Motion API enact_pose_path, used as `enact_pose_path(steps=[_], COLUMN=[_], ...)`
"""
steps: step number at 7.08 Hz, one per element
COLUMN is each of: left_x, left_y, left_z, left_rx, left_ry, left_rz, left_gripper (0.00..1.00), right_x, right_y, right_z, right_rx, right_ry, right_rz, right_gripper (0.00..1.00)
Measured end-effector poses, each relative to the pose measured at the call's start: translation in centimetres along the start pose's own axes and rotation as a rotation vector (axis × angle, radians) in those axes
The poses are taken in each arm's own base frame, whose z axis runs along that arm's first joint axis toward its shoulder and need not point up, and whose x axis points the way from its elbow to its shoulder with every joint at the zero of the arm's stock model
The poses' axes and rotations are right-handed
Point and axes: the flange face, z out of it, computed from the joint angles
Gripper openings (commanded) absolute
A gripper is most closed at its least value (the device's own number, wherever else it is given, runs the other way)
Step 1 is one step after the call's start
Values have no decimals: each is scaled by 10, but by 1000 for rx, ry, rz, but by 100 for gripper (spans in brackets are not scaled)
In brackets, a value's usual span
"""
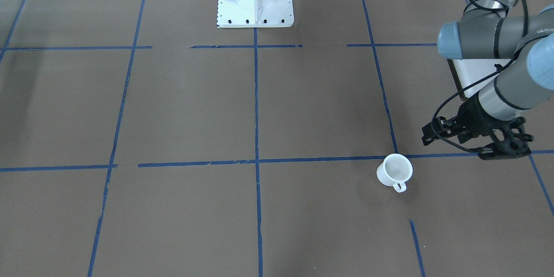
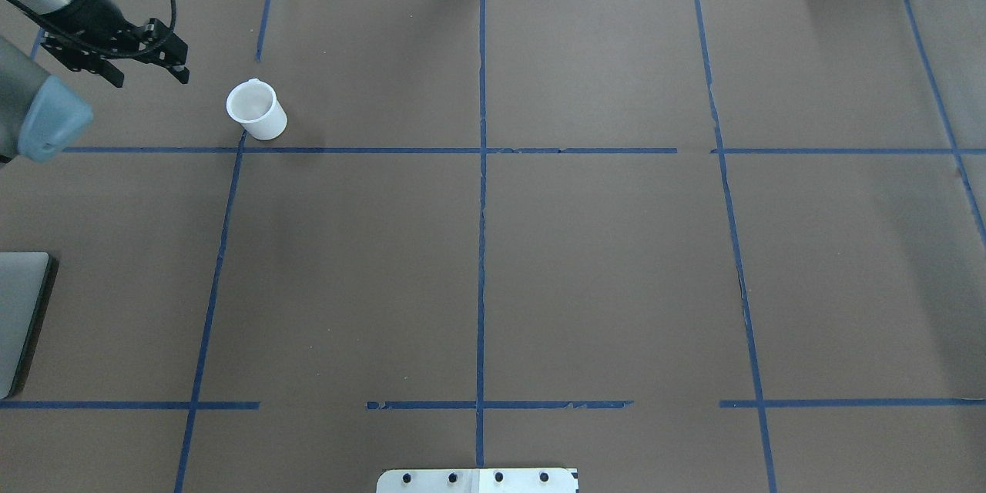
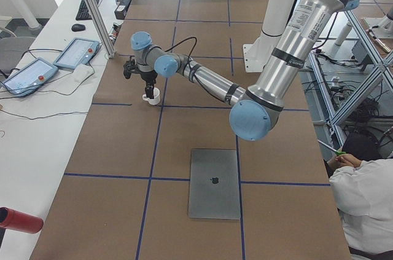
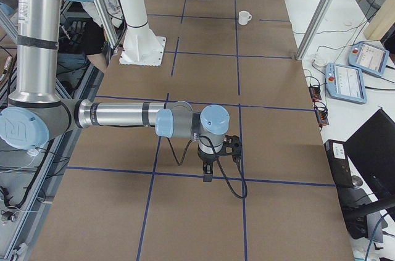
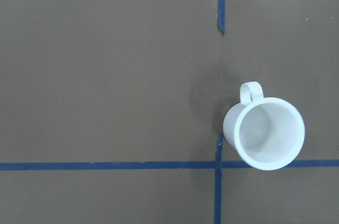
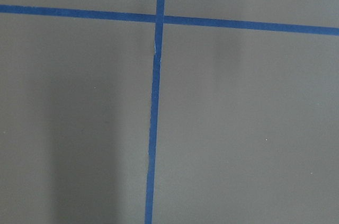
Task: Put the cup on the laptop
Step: 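Move the left gripper over the white mug, then lower the left gripper and close it on the white mug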
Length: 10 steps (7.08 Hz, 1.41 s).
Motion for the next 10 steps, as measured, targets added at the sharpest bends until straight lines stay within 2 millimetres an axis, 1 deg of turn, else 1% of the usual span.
enact_pose_path(steps=[1, 2, 3, 5, 7, 8, 10], left_x=[13, 21, 29, 49, 52, 53, 55], left_y=[-12, -18, -21, -37, -47, -47, -39], left_z=[20, 38, 51, 77, 102, 115, 141], left_rx=[15, 20, 22, 18, 28, 41, 41], left_ry=[-7, -18, -19, -12, -15, -34, -57], left_rz=[-28, -48, -65, -96, -94, -93, -89], left_gripper=[99, 99, 99, 98, 98, 90, 82], right_x=[0, 0, 0, 0, 0, 0, 0], right_y=[0, 0, 0, 0, 0, 0, 0], right_z=[0, 0, 0, 0, 0, 0, 0], right_rx=[0, 0, 0, 0, 0, 0, 0], right_ry=[0, 0, 0, 0, 0, 0, 0], right_rz=[0, 0, 0, 0, 0, 0, 0], right_gripper=[100, 100, 100, 100, 100, 100, 100])
